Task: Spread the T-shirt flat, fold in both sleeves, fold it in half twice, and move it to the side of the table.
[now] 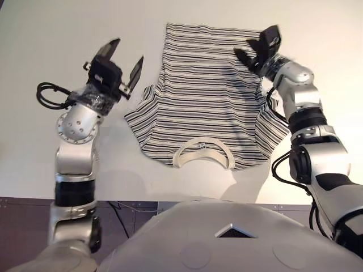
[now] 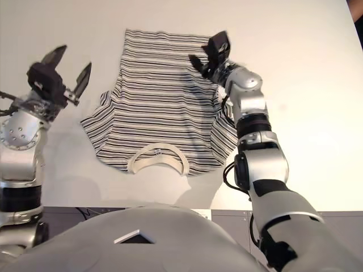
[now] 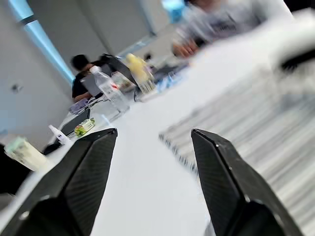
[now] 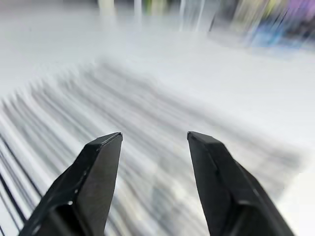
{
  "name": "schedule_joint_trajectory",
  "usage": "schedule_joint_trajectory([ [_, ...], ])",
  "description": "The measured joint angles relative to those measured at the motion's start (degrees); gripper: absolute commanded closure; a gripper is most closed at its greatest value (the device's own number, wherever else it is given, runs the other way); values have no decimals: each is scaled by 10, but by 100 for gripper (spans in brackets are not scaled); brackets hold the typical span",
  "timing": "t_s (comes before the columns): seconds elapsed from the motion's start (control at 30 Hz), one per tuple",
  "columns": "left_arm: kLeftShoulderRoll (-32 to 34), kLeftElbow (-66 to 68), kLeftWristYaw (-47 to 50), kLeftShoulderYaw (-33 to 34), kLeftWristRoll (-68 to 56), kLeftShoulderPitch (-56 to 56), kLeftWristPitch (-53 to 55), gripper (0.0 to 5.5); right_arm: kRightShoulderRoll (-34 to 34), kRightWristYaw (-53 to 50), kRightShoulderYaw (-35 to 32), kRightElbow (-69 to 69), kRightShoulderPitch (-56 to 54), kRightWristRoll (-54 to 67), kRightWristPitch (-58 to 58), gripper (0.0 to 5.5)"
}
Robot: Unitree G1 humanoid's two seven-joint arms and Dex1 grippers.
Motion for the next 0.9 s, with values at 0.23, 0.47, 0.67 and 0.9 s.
schedule_joint_trajectory([
  [0.23, 203, 157, -83, -27, 114, 32, -281, 255, -4, -90, -75, -419, 236, 37, 98, 306],
  [0.47, 322, 378, 8, -66, 322, 43, -573, 227, 44, -237, -117, -718, 384, 41, 208, 306],
  [0.67, 262, 384, 95, -95, 381, -13, -553, 227, 41, -246, -98, -719, 364, 42, 242, 306],
  [0.9, 207, 381, 163, -124, 405, -41, -489, 227, 26, -238, -91, -701, 331, 50, 255, 306],
])
